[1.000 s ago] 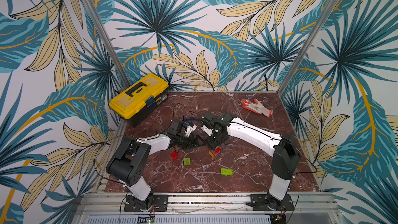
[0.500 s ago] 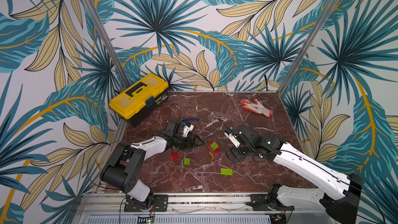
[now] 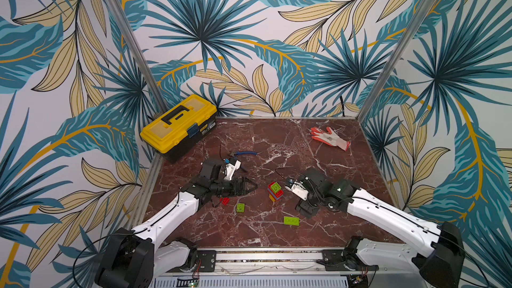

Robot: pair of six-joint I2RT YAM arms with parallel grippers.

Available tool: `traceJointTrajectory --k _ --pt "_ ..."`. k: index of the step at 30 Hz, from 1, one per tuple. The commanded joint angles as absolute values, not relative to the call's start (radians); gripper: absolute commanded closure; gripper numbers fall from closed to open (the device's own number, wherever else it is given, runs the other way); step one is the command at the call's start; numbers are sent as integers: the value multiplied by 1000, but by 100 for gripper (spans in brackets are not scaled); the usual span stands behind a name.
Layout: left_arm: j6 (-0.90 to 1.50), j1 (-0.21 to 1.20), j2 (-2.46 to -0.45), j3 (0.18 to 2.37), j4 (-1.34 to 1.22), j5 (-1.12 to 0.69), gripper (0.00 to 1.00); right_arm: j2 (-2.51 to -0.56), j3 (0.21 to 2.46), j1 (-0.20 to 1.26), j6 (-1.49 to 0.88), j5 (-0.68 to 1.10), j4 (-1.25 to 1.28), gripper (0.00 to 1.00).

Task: Assemble a carrot with lego
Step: Pick up the lego brick from the center of the board.

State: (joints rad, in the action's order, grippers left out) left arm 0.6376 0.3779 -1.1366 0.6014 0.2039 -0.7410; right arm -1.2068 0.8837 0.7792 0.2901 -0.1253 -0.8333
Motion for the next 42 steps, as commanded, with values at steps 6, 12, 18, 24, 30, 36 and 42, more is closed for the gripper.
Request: traceJointTrajectory --k 6,12,18,24,30,36,42 --pt "674 370 -1080 582 259 -693 1 -1261 772 778 364 34 -688 19" --pt "669 359 -1082 594 268 -681 1 -1287 764 783 374 96 -669 24" --pt "678 351 -1071 595 267 -669 1 -1294 767 798 390 108 -689 27" --pt "691 347 -1064 602 268 -666 1 -1343 769 858 411 87 -713 25" --pt "691 344 -1057 607 267 -661 1 -1419 784 877 417 65 -696 27" --pt "687 342 -1060 606 295 -659 1 -1472 786 877 428 24 -673 27" --pt "679 337 -1066 610 295 -661 1 -1522 789 877 431 20 -656 32"
